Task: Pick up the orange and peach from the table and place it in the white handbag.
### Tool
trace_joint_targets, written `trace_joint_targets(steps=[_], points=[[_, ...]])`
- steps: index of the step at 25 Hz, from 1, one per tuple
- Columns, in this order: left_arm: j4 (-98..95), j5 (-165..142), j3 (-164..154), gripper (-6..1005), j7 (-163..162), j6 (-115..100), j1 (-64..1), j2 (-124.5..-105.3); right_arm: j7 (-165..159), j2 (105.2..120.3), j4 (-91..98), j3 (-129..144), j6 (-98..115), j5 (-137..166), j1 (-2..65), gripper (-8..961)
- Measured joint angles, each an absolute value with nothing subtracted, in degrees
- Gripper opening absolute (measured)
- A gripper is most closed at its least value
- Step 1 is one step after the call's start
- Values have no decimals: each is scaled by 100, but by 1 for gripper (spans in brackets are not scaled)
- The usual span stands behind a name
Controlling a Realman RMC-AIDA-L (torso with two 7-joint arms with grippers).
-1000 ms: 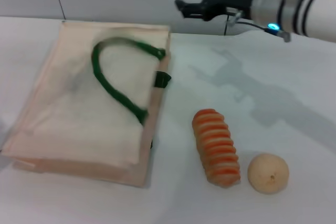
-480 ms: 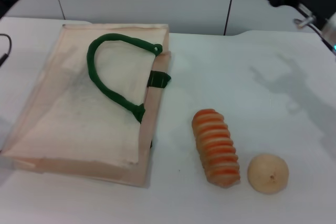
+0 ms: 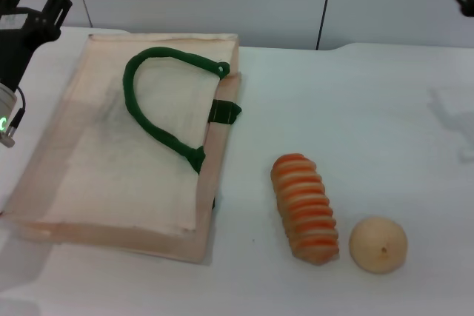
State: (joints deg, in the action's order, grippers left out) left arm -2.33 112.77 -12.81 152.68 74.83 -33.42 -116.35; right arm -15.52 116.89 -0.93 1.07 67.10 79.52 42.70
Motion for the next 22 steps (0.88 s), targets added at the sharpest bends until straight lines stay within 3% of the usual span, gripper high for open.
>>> trace_joint_targets(steps=[22], points=[[-9,11653,-1304,691,15776,7557,-3307,-11642,-1514,11672,-290,64,5804,7025,4006,893]])
